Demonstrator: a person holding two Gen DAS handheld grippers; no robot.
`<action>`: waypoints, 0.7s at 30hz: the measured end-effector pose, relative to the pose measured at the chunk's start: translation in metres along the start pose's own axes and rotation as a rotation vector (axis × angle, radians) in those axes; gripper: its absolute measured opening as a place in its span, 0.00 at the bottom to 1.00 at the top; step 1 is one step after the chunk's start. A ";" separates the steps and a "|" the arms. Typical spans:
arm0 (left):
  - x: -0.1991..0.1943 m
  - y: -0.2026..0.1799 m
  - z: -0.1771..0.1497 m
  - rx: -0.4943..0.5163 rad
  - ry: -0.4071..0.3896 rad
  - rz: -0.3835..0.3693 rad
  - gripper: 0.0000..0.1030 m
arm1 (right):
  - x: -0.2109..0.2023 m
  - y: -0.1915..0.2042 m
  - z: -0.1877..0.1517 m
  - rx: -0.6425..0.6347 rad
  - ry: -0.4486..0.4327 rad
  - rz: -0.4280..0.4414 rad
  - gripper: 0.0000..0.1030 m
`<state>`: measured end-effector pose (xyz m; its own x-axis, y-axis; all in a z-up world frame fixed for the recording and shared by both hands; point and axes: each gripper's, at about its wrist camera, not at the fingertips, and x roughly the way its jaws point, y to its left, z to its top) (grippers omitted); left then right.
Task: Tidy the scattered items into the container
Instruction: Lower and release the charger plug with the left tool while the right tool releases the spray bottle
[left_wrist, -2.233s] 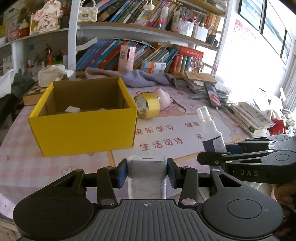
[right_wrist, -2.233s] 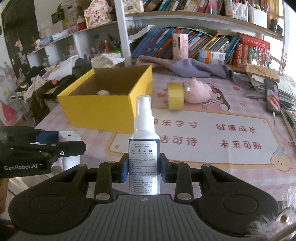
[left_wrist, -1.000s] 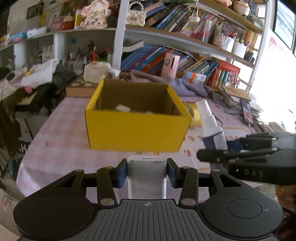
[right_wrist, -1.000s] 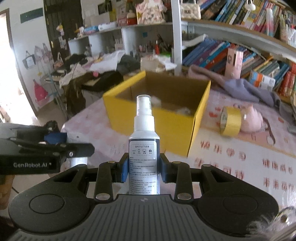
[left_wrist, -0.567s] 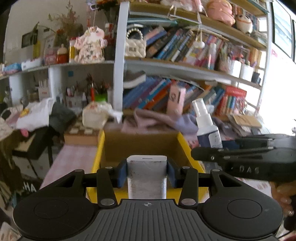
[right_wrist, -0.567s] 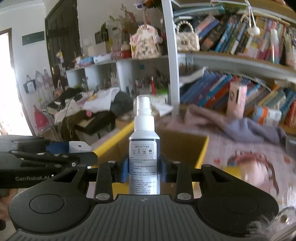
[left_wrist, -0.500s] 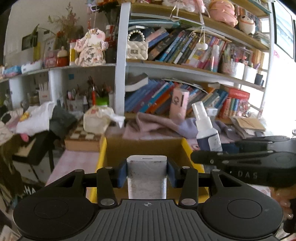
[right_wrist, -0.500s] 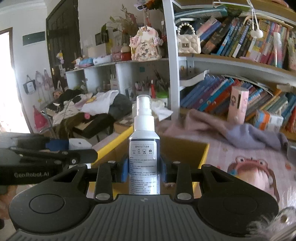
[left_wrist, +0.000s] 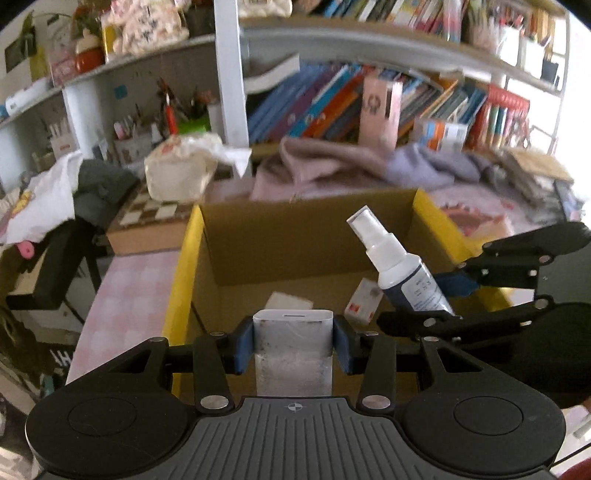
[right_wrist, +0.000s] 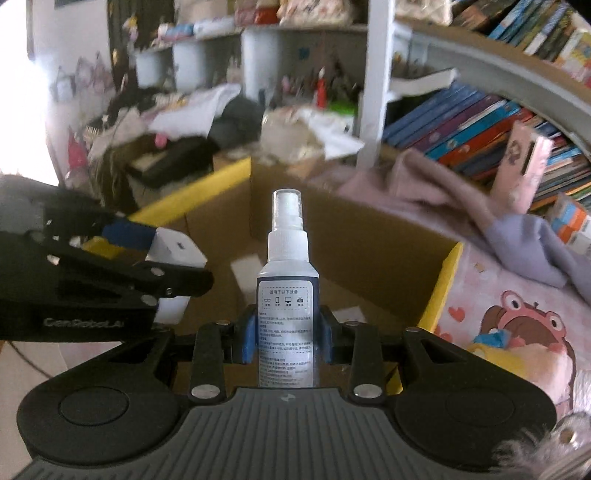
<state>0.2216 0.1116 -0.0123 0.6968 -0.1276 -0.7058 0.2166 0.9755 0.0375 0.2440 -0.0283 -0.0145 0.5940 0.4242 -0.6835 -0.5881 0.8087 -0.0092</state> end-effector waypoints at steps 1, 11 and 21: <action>0.004 0.000 0.000 0.005 0.013 0.003 0.41 | 0.004 0.000 0.000 -0.014 0.018 0.000 0.30; 0.025 -0.001 -0.004 0.023 0.080 0.016 0.41 | 0.027 0.000 0.000 -0.078 0.126 0.022 0.30; 0.019 -0.002 -0.003 0.023 0.058 0.028 0.42 | 0.026 -0.001 0.002 -0.060 0.114 0.033 0.31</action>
<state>0.2322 0.1081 -0.0279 0.6620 -0.0892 -0.7442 0.2136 0.9742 0.0733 0.2613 -0.0173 -0.0313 0.5095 0.3987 -0.7625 -0.6405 0.7675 -0.0266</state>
